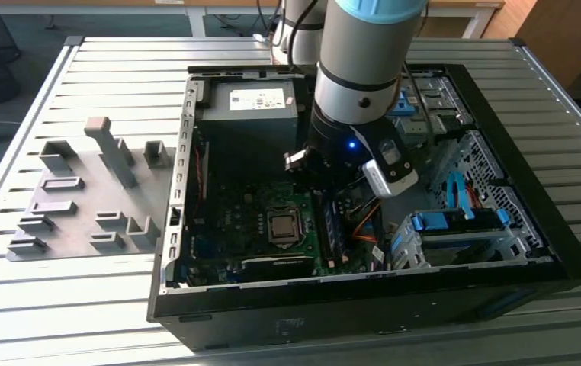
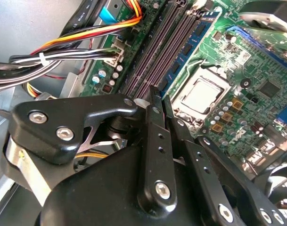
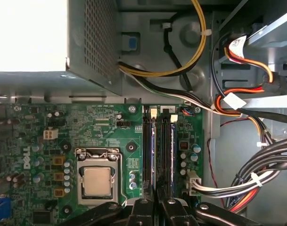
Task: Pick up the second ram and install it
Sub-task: 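Insert the second ram into the second slot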
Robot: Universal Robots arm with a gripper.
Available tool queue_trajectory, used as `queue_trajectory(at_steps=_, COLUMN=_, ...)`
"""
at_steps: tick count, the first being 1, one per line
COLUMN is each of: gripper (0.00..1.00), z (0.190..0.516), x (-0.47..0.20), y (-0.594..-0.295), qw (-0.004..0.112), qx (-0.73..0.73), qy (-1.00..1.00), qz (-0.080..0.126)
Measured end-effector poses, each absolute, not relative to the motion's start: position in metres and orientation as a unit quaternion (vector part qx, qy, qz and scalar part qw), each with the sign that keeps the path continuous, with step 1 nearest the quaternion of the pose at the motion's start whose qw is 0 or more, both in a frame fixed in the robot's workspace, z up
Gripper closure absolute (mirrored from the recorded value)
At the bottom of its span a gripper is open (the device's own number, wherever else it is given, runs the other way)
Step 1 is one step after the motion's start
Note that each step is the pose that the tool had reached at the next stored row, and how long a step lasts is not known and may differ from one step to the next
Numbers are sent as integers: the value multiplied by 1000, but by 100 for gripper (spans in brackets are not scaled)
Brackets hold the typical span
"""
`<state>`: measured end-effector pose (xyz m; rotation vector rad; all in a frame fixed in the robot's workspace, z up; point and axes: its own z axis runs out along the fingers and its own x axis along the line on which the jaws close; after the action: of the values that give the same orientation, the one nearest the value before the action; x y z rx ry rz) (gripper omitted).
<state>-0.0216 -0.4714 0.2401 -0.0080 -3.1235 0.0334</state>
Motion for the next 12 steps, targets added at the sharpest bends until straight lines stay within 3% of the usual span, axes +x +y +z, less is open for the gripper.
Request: queue_trajectory(at_steps=12, gripper=86, z=235, x=-22, y=-471, qw=9, qx=-3, qy=-1000, qz=11)
